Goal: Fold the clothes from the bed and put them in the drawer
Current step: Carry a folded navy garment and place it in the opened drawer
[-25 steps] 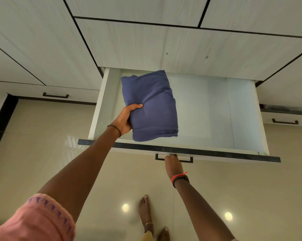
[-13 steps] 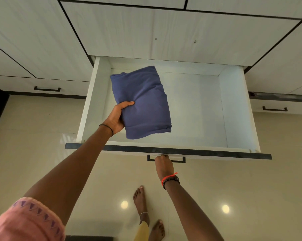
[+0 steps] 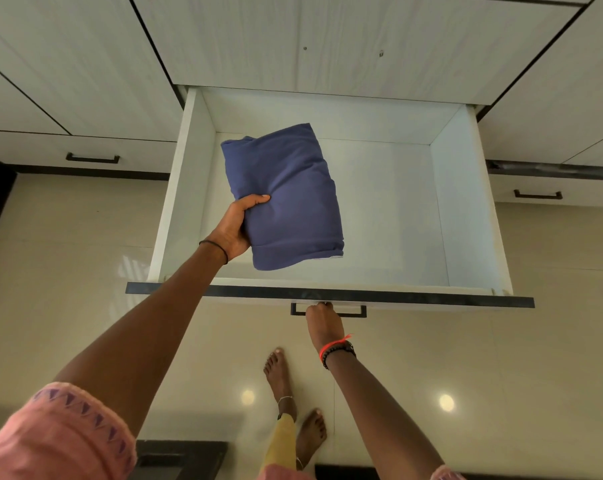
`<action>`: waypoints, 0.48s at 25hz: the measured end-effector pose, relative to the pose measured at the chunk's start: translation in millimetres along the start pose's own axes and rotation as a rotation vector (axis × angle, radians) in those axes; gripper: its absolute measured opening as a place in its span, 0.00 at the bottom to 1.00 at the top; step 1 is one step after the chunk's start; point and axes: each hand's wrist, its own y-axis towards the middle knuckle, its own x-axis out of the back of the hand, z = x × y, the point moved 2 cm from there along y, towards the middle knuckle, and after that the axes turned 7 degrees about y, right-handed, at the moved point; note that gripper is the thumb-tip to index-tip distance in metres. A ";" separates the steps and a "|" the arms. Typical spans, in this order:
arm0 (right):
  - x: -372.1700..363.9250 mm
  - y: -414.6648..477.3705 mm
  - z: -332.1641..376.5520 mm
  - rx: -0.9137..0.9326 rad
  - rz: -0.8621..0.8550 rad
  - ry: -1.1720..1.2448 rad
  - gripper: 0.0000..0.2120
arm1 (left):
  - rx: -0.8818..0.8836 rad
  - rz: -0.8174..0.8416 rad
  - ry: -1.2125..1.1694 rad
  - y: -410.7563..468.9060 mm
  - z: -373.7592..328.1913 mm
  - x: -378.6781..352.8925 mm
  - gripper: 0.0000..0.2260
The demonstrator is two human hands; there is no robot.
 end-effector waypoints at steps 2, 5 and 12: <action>-0.1 -2.0 1.3 -0.002 0.016 0.001 0.11 | 0.012 -0.008 0.008 -3.8 3.9 3.0 0.11; -0.2 -13.7 5.7 -0.006 0.044 -0.019 0.12 | 0.028 -0.013 0.017 -8.2 6.9 7.2 0.09; 74.1 -40.1 21.6 -0.079 0.403 0.489 0.10 | 0.054 -0.019 0.050 -13.7 -11.2 17.2 0.08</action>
